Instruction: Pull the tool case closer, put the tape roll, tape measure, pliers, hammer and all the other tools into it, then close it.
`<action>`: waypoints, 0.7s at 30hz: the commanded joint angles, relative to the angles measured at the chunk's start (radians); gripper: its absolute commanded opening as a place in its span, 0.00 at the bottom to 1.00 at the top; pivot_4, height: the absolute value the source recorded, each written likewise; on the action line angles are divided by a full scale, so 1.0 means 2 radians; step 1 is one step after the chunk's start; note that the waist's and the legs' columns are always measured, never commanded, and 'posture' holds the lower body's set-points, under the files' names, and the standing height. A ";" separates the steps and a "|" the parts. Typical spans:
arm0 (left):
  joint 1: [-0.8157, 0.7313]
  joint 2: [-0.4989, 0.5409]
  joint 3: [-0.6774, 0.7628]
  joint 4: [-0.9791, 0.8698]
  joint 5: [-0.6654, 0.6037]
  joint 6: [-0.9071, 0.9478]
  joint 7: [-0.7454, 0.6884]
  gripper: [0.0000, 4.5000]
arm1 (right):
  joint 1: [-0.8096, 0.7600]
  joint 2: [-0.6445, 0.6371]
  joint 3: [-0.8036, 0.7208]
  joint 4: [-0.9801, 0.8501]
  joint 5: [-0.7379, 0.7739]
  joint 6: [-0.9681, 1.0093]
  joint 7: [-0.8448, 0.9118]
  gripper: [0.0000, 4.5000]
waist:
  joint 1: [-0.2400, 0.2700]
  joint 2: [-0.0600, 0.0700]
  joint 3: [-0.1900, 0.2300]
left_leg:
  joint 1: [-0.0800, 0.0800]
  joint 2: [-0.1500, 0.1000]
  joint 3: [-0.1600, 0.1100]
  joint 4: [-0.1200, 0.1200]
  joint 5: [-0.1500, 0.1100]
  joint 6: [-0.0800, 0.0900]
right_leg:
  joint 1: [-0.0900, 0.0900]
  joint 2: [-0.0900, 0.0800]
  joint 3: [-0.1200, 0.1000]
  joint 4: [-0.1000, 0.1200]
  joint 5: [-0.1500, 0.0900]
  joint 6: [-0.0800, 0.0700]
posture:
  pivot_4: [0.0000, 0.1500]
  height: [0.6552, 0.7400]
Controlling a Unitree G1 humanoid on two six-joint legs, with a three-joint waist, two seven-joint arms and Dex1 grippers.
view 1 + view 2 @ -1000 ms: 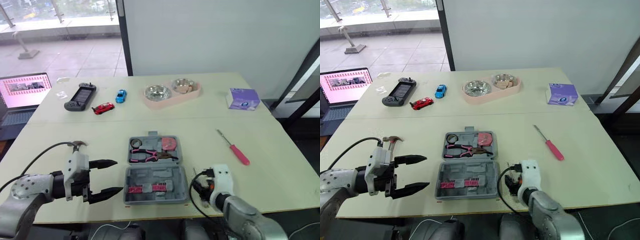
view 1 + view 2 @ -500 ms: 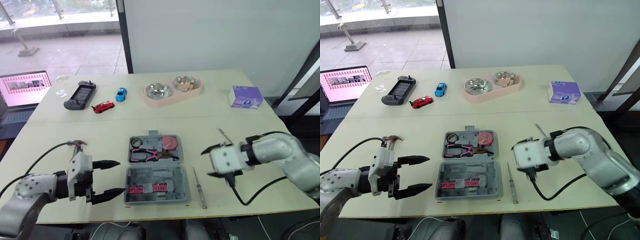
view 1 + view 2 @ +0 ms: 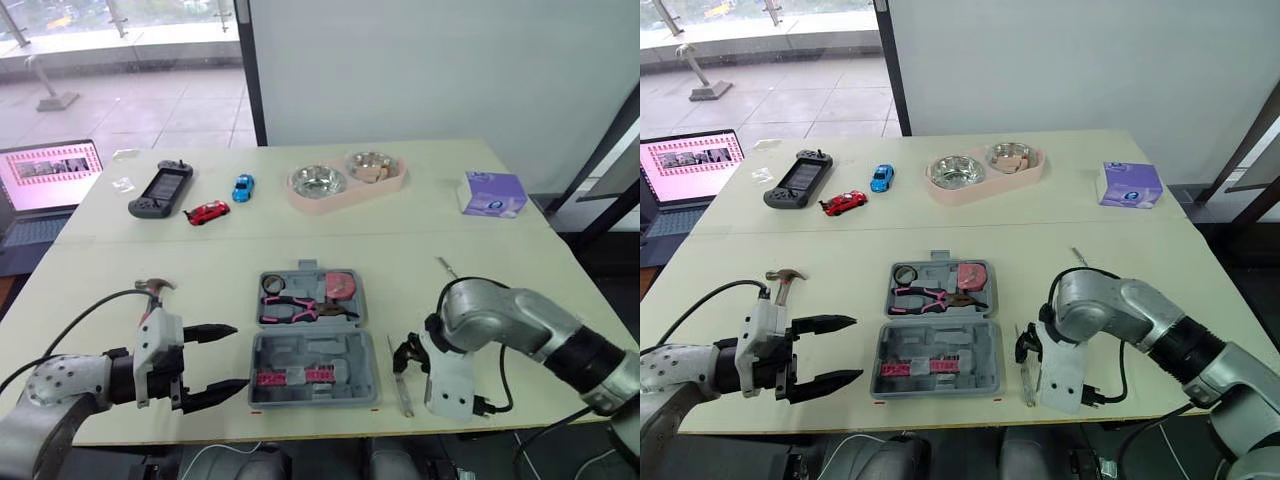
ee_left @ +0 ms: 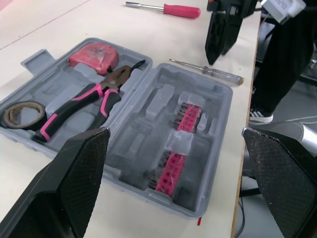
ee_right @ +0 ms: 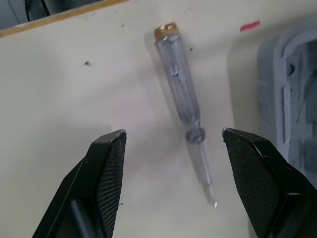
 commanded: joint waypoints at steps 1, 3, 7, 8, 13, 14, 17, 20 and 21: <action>0.004 0.002 0.016 -0.020 -0.008 -0.002 0.005 1.00 | -0.012 0.015 0.000 -0.002 -0.024 0.004 0.001 0.73 | -0.001 0.000 0.000 | 0.000 0.000 0.000 0.000 0.000 0.000 | 0.000 0.000 0.000 0.000 0.000 0.000 | 1.00 0.95; 0.003 0.002 0.015 -0.019 -0.008 -0.001 0.007 1.00 | -0.013 0.020 0.001 0.004 -0.035 0.008 0.006 0.73 | 0.000 0.000 0.000 | 0.000 0.000 0.000 0.000 0.000 0.000 | 0.000 0.000 0.000 0.000 0.000 0.000 | 1.00 0.95; 0.000 0.001 0.014 -0.019 -0.008 -0.002 0.012 1.00 | -0.012 0.030 0.013 0.030 -0.070 0.003 0.002 0.73 | 0.000 0.000 0.000 | 0.000 0.000 0.000 0.000 0.000 0.000 | 0.000 0.000 0.000 0.000 0.000 0.000 | 1.00 0.95; 0.000 0.001 0.014 -0.019 -0.008 -0.001 0.012 1.00 | -0.010 0.032 0.017 0.037 -0.078 0.004 0.002 0.73 | 0.000 0.000 0.000 | 0.000 0.000 0.000 0.000 0.000 0.000 | 0.000 0.000 0.000 0.000 0.000 0.000 | 1.00 0.95; -0.004 0.001 0.016 -0.015 -0.009 -0.003 0.014 1.00 | -0.012 0.057 0.046 0.083 -0.125 -0.010 -0.008 0.73 | -0.003 -0.004 -0.003 | 0.001 0.000 0.000 0.000 0.000 0.000 | 0.001 0.000 0.000 0.000 0.000 0.000 | 1.00 0.95; -0.003 0.001 0.017 -0.014 -0.008 -0.004 0.014 1.00 | -0.011 0.061 0.049 0.085 -0.128 -0.009 -0.007 0.73 | -0.003 -0.006 -0.004 | 0.002 0.000 0.000 0.000 0.000 0.000 | 0.002 0.001 0.000 0.000 0.000 -0.001 | 1.00 0.95; -0.003 0.000 0.015 -0.013 -0.006 -0.005 0.016 1.00 | -0.011 0.072 0.052 0.097 -0.141 -0.007 -0.015 0.73 | -0.003 -0.010 -0.006 | 0.005 0.001 0.000 0.000 0.000 0.000 | 0.005 0.001 0.000 0.000 -0.001 -0.002 | 1.00 0.95; -0.004 -0.001 0.015 -0.013 -0.006 -0.005 0.018 1.00 | -0.006 0.075 0.052 0.103 -0.148 -0.004 -0.021 0.73 | -0.004 -0.011 -0.007 | 0.009 0.001 0.000 -0.001 0.000 0.000 | 0.010 0.001 0.000 -0.001 -0.001 -0.002 | 1.00 0.95; -0.005 -0.001 0.015 -0.012 -0.006 -0.005 0.019 1.00 | -0.004 0.075 0.052 0.103 -0.146 -0.004 -0.020 0.73 | -0.004 -0.011 -0.007 | 0.010 0.001 0.000 -0.001 0.000 0.000 | 0.010 0.001 0.000 -0.001 -0.001 -0.002 | 1.00 0.95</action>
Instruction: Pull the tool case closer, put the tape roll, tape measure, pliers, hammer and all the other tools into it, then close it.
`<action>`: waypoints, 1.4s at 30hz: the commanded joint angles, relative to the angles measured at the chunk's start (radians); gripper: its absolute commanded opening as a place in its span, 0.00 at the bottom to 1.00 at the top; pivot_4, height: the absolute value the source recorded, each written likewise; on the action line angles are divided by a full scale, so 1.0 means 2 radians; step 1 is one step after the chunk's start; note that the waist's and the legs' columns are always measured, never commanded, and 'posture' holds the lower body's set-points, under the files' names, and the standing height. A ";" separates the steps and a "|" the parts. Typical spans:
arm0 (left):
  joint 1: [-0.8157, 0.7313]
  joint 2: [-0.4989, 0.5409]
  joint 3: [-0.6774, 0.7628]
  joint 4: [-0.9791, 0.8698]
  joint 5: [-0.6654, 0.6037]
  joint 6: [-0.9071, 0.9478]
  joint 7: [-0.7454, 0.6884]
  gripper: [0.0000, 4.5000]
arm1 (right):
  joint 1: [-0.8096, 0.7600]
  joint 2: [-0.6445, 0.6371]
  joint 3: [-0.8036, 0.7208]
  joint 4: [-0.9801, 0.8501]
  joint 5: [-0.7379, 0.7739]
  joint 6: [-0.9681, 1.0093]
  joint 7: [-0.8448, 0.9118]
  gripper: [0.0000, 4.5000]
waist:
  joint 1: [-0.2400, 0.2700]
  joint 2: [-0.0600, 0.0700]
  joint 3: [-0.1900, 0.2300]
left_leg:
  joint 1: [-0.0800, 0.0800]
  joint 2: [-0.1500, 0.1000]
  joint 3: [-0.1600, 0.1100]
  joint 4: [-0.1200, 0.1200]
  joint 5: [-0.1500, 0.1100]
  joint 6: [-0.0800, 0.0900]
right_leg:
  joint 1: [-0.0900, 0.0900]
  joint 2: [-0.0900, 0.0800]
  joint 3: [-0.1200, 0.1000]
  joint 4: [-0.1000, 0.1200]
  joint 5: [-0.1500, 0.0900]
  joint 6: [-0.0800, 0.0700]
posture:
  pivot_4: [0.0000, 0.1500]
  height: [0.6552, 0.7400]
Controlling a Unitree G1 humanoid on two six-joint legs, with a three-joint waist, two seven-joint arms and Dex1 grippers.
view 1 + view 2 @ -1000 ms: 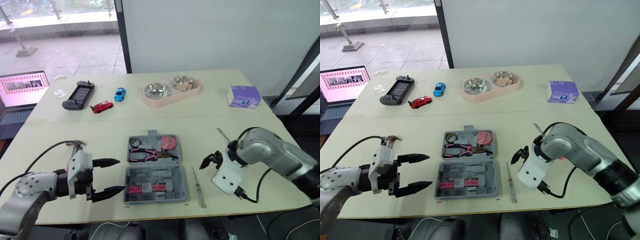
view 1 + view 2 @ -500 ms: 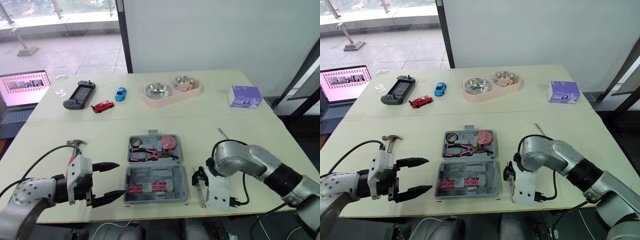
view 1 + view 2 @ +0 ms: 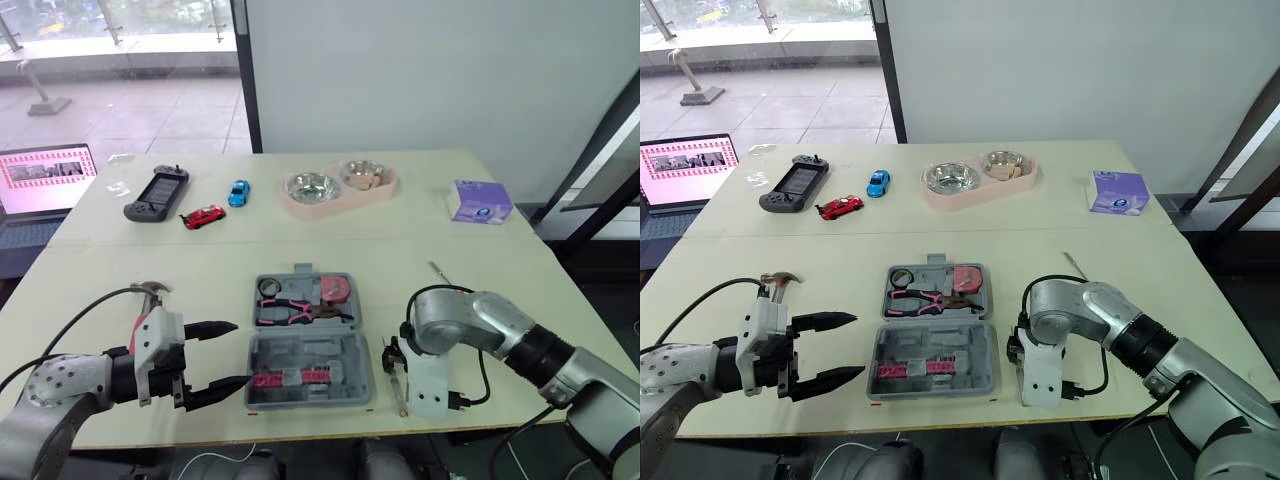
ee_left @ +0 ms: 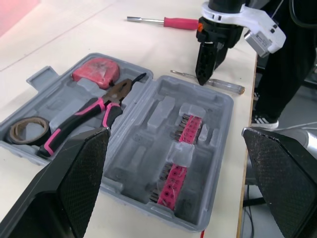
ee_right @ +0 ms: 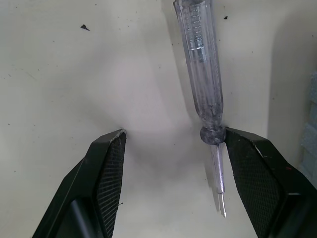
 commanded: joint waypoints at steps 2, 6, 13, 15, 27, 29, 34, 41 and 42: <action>-0.005 0.000 0.013 -0.002 -0.004 -0.006 0.002 1.00 | 0.019 0.006 0.017 0.026 -0.029 0.006 -0.010 0.61 | 0.000 -0.001 -0.001 | 0.000 0.000 0.000 0.000 0.000 0.000 | 0.000 0.000 0.000 0.000 0.000 0.000 | 1.00 0.95; -0.008 0.001 0.013 0.002 -0.002 -0.008 0.002 1.00 | 0.017 0.016 0.015 0.036 -0.031 0.002 -0.028 0.25 | 0.000 -0.002 -0.001 | 0.000 0.001 0.000 0.000 0.000 0.000 | 0.000 0.001 0.000 0.000 0.000 0.000 | 1.00 0.95; -0.013 0.004 0.013 0.009 0.000 -0.011 -0.002 1.00 | 0.005 0.031 0.011 0.060 -0.038 -0.006 -0.052 0.01 | -0.010 -0.004 -0.003 | 0.000 0.003 0.000 0.000 0.000 0.000 | 0.000 0.003 0.000 0.000 0.001 -0.001 | 1.00 0.95; -0.015 0.005 0.013 0.010 0.001 -0.011 -0.003 1.00 | 0.004 0.032 0.006 0.064 -0.034 -0.003 -0.059 0.01 | -0.011 -0.004 -0.003 | 0.000 0.003 0.000 0.000 0.000 0.000 | 0.000 0.004 0.000 0.000 0.001 -0.001 | 1.00 0.95; -0.024 0.000 0.005 0.026 0.008 -0.019 -0.006 1.00 | 0.034 -0.070 -0.139 -0.136 0.275 0.395 0.113 0.01 | -0.004 0.011 0.007 | -0.004 0.006 0.000 0.001 0.000 0.000 | -0.004 0.007 0.000 -0.001 0.002 -0.004 | 1.00 0.95; -0.027 -0.005 -0.001 0.030 0.010 -0.022 -0.006 1.00 | 0.033 -0.093 -0.149 -0.206 0.355 0.638 0.113 0.01 | 0.003 0.012 0.008 | -0.008 0.006 0.000 0.001 0.000 0.000 | -0.009 0.007 0.000 0.000 0.002 -0.004 | 1.00 0.95; -0.028 -0.012 -0.008 0.030 0.013 -0.025 -0.004 1.00 | 0.013 -0.095 -0.165 -0.255 0.420 0.980 0.093 0.01 | 0.006 0.012 0.008 | -0.010 0.007 0.000 0.001 0.000 0.000 | -0.011 0.007 0.000 0.001 0.003 -0.005 | 1.00 0.95; -0.018 -0.017 -0.012 0.034 0.021 -0.036 -0.006 1.00 | 0.032 -0.078 -0.252 -0.153 0.657 1.206 -0.147 0.01 | 0.008 0.011 0.008 | -0.011 0.006 0.000 0.001 0.000 0.000 | -0.011 0.007 0.000 -0.001 0.003 -0.005 | 1.00 0.95; -0.017 -0.017 -0.011 0.034 0.021 -0.036 -0.006 1.00 | 0.039 -0.081 -0.264 -0.141 0.714 1.206 -0.205 0.01 | 0.008 0.011 0.008 | -0.011 0.006 0.000 0.001 0.000 0.000 | -0.011 0.006 0.000 -0.001 0.003 -0.005 | 1.00 0.95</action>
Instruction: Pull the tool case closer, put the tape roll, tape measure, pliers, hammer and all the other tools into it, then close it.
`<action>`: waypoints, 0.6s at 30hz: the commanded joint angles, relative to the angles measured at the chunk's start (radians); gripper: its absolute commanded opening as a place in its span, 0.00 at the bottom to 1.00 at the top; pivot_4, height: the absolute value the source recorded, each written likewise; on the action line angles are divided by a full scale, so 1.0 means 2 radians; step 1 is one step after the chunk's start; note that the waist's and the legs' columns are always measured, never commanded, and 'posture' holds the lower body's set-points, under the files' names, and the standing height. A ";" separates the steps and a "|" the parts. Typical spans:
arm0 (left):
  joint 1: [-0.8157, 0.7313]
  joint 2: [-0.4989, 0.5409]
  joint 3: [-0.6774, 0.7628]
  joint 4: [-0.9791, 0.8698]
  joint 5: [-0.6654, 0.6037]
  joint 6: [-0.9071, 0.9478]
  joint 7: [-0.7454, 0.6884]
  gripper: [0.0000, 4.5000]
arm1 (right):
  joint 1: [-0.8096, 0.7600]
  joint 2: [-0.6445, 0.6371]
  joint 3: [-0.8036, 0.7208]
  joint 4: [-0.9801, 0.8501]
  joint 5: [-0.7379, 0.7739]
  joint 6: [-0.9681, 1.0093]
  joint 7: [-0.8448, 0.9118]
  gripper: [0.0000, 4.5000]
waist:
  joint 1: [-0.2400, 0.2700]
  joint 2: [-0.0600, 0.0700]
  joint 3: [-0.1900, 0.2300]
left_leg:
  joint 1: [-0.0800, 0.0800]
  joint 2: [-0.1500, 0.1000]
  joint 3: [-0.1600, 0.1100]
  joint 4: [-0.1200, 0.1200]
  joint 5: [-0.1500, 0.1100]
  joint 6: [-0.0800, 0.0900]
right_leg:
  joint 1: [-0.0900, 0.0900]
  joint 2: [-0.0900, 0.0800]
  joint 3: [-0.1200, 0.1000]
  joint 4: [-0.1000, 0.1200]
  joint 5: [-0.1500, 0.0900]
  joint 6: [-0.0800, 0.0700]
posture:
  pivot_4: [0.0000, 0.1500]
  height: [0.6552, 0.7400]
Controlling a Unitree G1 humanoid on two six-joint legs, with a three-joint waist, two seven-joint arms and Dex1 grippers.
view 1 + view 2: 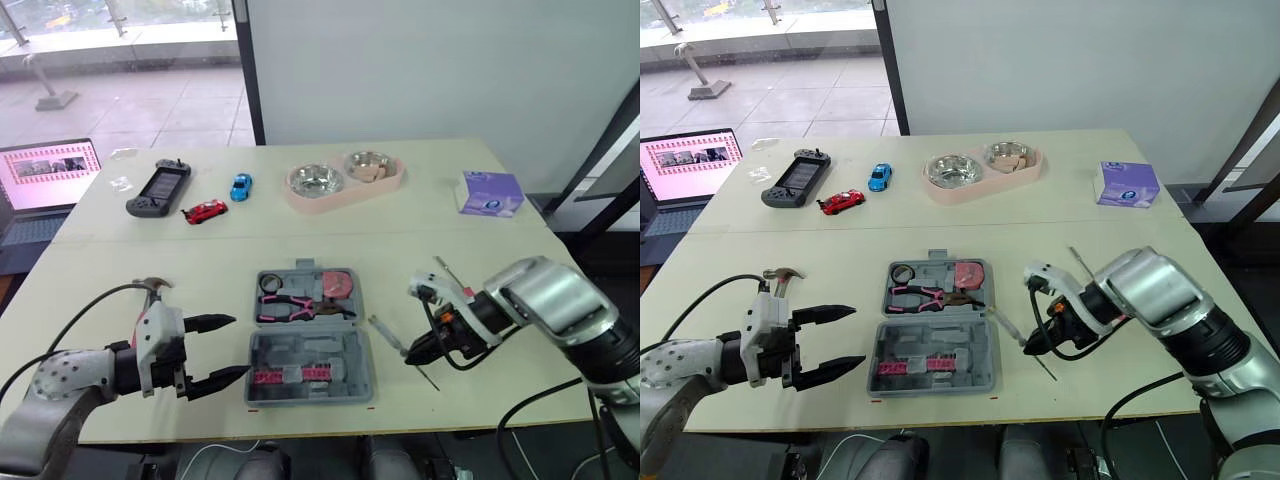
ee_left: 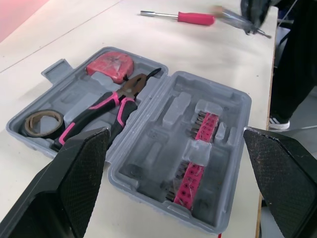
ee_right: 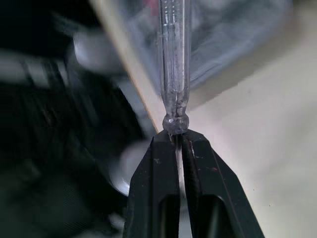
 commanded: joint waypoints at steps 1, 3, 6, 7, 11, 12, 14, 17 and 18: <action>0.004 -0.002 0.001 -0.006 0.002 -0.011 -0.001 1.00 | 0.029 -0.007 -0.060 0.027 0.188 0.016 -0.198 0.01 | -0.001 0.000 0.000 | 0.000 0.000 0.000 0.000 0.000 0.000 | 0.000 0.000 0.000 0.000 0.000 0.000 | 1.00 0.95; 0.007 -0.001 0.004 -0.008 0.002 -0.011 -0.003 1.00 | 0.064 0.004 -0.093 0.018 0.291 0.016 -0.322 0.01 | -0.001 0.000 0.000 | 0.000 0.000 0.000 0.000 0.000 0.000 | 0.000 0.000 0.000 0.000 0.000 0.000 | 1.00 0.95; 0.008 0.001 0.005 -0.007 0.003 -0.010 -0.006 1.00 | 0.135 0.085 -0.170 0.021 0.385 0.016 -0.528 0.01 | -0.002 -0.002 -0.001 | 0.000 0.000 0.000 0.000 0.000 0.000 | 0.000 0.000 0.000 0.000 0.000 0.000 | 1.00 0.95; 0.008 0.002 0.006 -0.008 0.002 -0.010 -0.006 1.00 | 0.147 0.115 -0.194 0.018 0.395 0.016 -0.588 0.01 | -0.003 -0.002 -0.001 | 0.000 0.001 0.000 0.000 0.000 0.000 | 0.000 0.001 0.000 0.000 0.000 0.000 | 1.00 0.95; 0.010 0.005 0.010 -0.012 -0.001 -0.006 -0.008 1.00 | 0.166 0.227 -0.269 0.003 0.384 0.016 -0.762 0.01 | -0.004 0.000 0.000 | 0.001 0.000 0.001 0.000 0.000 0.000 | 0.000 0.001 0.001 0.001 0.000 0.000 | 1.00 0.95; 0.010 0.005 0.011 -0.012 -0.002 -0.005 -0.008 1.00 | 0.172 0.243 -0.275 0.001 0.394 0.016 -0.789 0.01 | -0.003 0.000 0.000 | 0.001 0.000 0.001 0.000 0.000 0.000 | 0.000 0.001 0.001 0.001 0.000 0.000 | 1.00 0.95; 0.008 0.007 0.011 -0.013 -0.004 -0.002 -0.008 1.00 | 0.185 0.261 -0.280 -0.008 0.409 0.016 -0.830 0.01 | -0.002 0.000 0.000 | 0.001 0.000 0.001 0.000 0.000 0.000 | 0.000 0.001 0.001 0.001 0.001 0.002 | 1.00 0.95; 0.002 0.009 0.013 -0.014 -0.008 0.005 -0.007 1.00 | 0.201 0.267 -0.279 -0.022 0.411 0.016 -0.860 0.01 | -0.002 0.000 0.000 | 0.001 0.000 0.000 0.000 0.000 0.000 | 0.000 0.001 0.001 0.001 0.001 0.002 | 1.00 0.95; 0.002 0.010 0.015 -0.015 -0.010 0.007 -0.007 1.00 | 0.206 0.268 -0.284 -0.022 0.415 0.016 -0.869 0.01 | -0.002 0.000 0.000 | 0.001 0.000 0.000 0.000 0.000 0.000 | 0.000 0.001 0.001 0.001 0.001 0.002 | 1.00 0.95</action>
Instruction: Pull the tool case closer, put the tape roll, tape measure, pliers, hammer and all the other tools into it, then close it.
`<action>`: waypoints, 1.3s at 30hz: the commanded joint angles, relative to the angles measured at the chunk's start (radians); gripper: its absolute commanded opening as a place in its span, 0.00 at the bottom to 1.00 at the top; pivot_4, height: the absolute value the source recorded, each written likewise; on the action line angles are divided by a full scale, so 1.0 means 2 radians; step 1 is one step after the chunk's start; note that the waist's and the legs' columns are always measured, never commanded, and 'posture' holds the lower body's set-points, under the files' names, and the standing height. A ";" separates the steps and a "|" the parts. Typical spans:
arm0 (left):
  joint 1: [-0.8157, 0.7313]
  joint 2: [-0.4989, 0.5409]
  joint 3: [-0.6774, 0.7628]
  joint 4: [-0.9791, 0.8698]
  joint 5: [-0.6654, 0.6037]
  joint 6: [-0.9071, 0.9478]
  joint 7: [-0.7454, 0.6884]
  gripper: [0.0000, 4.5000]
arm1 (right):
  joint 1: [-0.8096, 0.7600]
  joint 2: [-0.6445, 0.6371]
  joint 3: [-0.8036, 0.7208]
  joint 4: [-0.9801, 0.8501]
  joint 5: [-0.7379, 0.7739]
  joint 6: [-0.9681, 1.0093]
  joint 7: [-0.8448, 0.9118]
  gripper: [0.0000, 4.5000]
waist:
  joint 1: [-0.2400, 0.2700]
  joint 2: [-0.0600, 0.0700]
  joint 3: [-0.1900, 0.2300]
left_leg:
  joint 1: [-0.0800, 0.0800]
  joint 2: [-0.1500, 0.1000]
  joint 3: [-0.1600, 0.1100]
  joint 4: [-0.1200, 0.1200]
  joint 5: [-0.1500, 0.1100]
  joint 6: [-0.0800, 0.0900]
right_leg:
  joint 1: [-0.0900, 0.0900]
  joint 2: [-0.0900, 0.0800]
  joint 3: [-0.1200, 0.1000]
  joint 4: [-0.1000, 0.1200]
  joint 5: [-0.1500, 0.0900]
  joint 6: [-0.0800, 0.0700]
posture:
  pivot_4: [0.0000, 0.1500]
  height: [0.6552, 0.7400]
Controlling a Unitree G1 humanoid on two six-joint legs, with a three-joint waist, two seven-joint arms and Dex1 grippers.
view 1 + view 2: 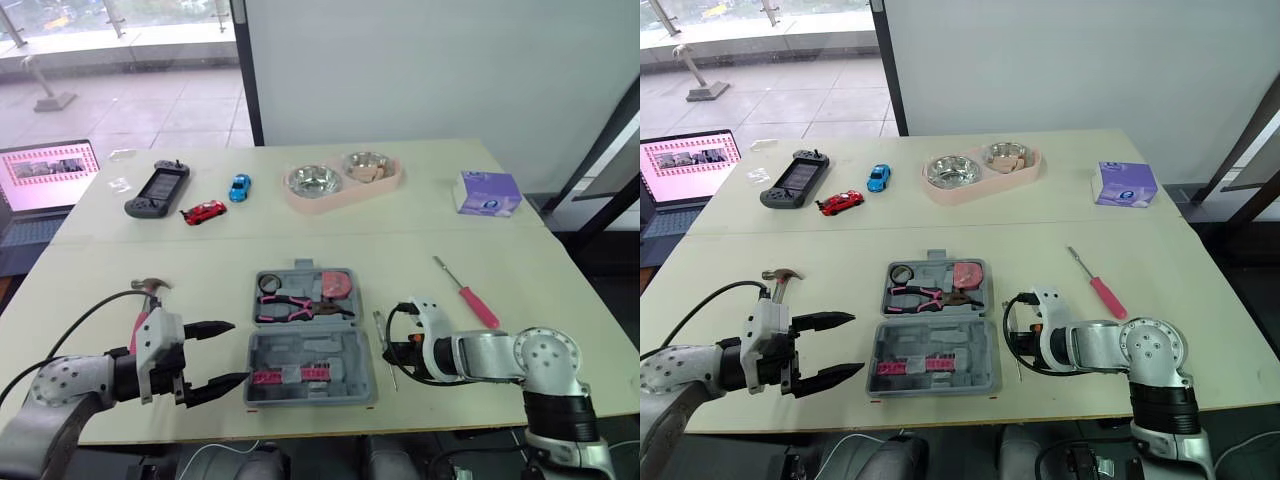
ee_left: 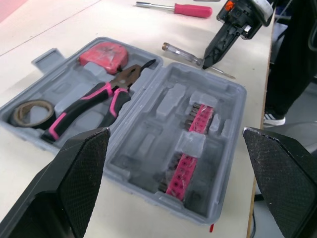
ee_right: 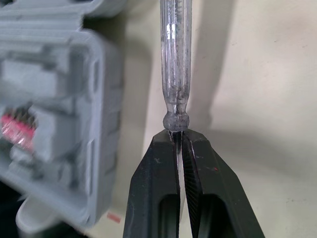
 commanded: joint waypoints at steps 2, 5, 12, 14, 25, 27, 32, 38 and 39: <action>-0.005 0.008 0.013 -0.015 -0.013 0.005 -0.003 1.00 | 0.016 -0.012 -0.006 -0.021 0.004 0.004 -0.033 0.01 | -0.001 0.000 0.000 | 0.000 0.000 0.000 0.000 0.000 0.000 | 0.000 0.000 0.000 0.000 0.000 0.000 | 1.00 0.95; -0.009 0.010 0.011 -0.012 -0.014 0.006 -0.003 1.00 | 0.016 -0.016 -0.018 -0.014 0.005 0.004 -0.043 0.01 | -0.001 0.000 0.000 | 0.001 0.000 0.000 0.000 0.000 0.000 | 0.000 0.000 0.000 0.000 0.000 0.000 | 1.00 0.95; -0.023 0.008 0.003 -0.009 -0.013 0.012 -0.003 1.00 | 0.005 -0.014 -0.024 -0.008 0.000 0.004 -0.057 0.01 | -0.001 0.000 0.000 | 0.001 0.000 0.000 0.000 0.000 0.000 | 0.001 0.000 0.000 0.000 0.000 0.000 | 1.00 0.95; -0.026 0.007 0.001 -0.010 -0.013 0.013 -0.002 1.00 | 0.004 -0.006 -0.028 -0.009 -0.010 0.004 -0.061 0.09 | -0.002 0.000 0.000 | 0.001 0.000 0.000 0.000 0.000 0.000 | 0.001 0.000 0.000 0.000 0.000 0.000 | 1.00 0.95; -0.015 0.021 0.025 -0.010 -0.023 0.019 -0.015 1.00 | 0.067 -0.052 0.004 -0.238 -0.048 -0.026 -0.009 0.98 | 0.000 0.000 0.000 | 0.000 0.000 0.000 0.000 0.000 0.000 | 0.000 0.000 0.000 -0.001 0.000 0.000 | 1.00 0.95; -0.017 0.025 0.026 -0.007 -0.023 0.020 -0.019 1.00 | 0.105 -0.086 0.056 -0.312 -0.113 -0.083 0.009 0.98 | -0.001 0.000 0.000 | 0.000 0.001 -0.001 -0.001 0.000 0.001 | 0.000 0.001 -0.001 0.000 -0.001 0.001 | 1.00 0.95; -0.027 0.033 0.027 0.002 -0.026 0.022 -0.028 1.00 | 0.204 -0.105 0.169 -0.354 -0.289 -0.255 0.031 0.98 | -0.002 0.000 0.000 | 0.001 0.001 0.000 0.000 0.000 0.001 | 0.000 0.001 0.000 0.000 -0.002 -0.001 | 1.00 0.95; -0.042 0.039 0.026 0.013 -0.028 0.024 -0.035 1.00 | 0.267 -0.070 0.221 -0.284 -0.415 -0.411 0.077 0.98 | -0.002 0.000 0.000 | 0.001 0.001 0.000 0.000 0.000 0.001 | 0.001 0.001 0.000 0.000 -0.001 -0.001 | 1.00 0.95; -0.044 0.040 0.026 0.015 -0.027 0.023 -0.036 1.00 | 0.273 -0.064 0.229 -0.272 -0.429 -0.429 0.085 0.98 | -0.002 0.000 0.000 | 0.001 0.001 0.000 0.000 0.000 0.000 | 0.001 0.001 0.000 0.000 -0.001 -0.001 | 1.00 0.95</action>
